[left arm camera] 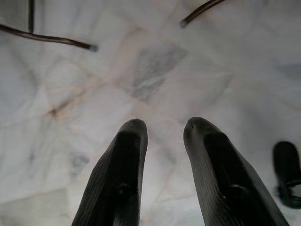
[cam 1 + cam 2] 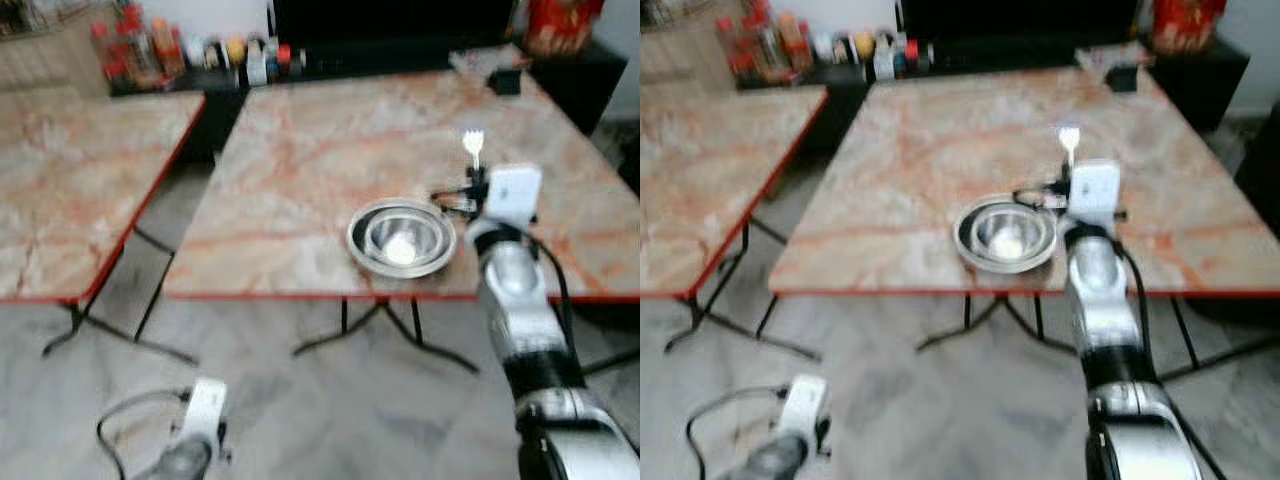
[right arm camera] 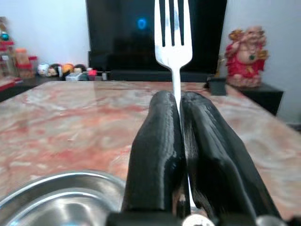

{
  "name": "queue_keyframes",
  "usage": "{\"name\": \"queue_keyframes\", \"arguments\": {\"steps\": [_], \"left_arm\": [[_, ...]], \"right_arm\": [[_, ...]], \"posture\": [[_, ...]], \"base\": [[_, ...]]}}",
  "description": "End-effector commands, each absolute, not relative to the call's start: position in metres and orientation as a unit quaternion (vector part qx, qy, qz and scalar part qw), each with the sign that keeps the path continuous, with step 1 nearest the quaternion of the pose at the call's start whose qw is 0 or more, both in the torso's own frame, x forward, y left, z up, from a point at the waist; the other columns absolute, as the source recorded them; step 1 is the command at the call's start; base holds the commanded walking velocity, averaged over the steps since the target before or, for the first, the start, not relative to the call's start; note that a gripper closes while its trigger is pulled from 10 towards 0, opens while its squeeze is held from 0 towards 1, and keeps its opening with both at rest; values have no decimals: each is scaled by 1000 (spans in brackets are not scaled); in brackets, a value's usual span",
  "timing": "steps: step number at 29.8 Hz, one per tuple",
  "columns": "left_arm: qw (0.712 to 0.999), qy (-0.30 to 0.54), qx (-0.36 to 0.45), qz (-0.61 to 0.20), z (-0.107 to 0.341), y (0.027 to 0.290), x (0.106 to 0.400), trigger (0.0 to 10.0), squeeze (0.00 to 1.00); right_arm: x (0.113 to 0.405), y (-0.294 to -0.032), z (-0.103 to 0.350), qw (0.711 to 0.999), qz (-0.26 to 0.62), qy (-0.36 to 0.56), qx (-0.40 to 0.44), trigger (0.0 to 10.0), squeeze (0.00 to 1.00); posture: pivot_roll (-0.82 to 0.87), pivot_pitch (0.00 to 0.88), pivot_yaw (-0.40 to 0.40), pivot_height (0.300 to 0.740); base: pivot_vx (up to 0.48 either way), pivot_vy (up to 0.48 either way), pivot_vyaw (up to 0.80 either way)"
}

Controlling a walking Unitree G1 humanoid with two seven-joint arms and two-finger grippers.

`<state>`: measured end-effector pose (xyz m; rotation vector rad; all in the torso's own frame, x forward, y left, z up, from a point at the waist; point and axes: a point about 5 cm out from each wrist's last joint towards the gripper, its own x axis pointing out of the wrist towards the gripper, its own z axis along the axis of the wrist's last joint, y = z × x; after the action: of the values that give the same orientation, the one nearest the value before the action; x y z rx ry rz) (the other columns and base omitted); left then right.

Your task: Setting the table

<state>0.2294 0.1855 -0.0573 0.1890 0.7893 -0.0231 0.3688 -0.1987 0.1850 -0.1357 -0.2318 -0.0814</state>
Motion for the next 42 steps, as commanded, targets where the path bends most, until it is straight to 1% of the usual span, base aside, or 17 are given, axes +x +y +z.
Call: {"name": "queue_keyframes", "arguments": {"steps": [1,6,26,28,39,42], "left_arm": [[914,393,102,-4,-59,195,226,10000,0],[914,392,102,-4,-59,195,225,10000,0],[917,389,93,1,-58,196,225,10000,0],[917,389,93,1,-58,196,225,10000,0],[917,388,93,2,-58,196,226,10000,0],[917,388,93,2,-58,196,226,10000,0]], "right_arm": [[371,-187,190,990,-26,-123,-64,10000,0],[371,-188,190,990,-28,-123,-63,10000,0],[371,-187,190,991,-30,-118,-61,10000,0],[371,-187,190,991,-30,-118,-62,10000,0],[372,-185,190,991,-30,-115,-60,10000,0],[372,-185,190,991,-31,-114,-61,10000,0]], "posture": [[-78,57,70,740],[-78,57,71,740],[-78,60,76,740],[-78,60,76,740],[-76,56,77,740],[-77,56,79,740]], "base": [[0,-289,0],[0,-286,0],[0,0,0],[0,0,-675],[302,0,-66],[340,0,-788]]}}
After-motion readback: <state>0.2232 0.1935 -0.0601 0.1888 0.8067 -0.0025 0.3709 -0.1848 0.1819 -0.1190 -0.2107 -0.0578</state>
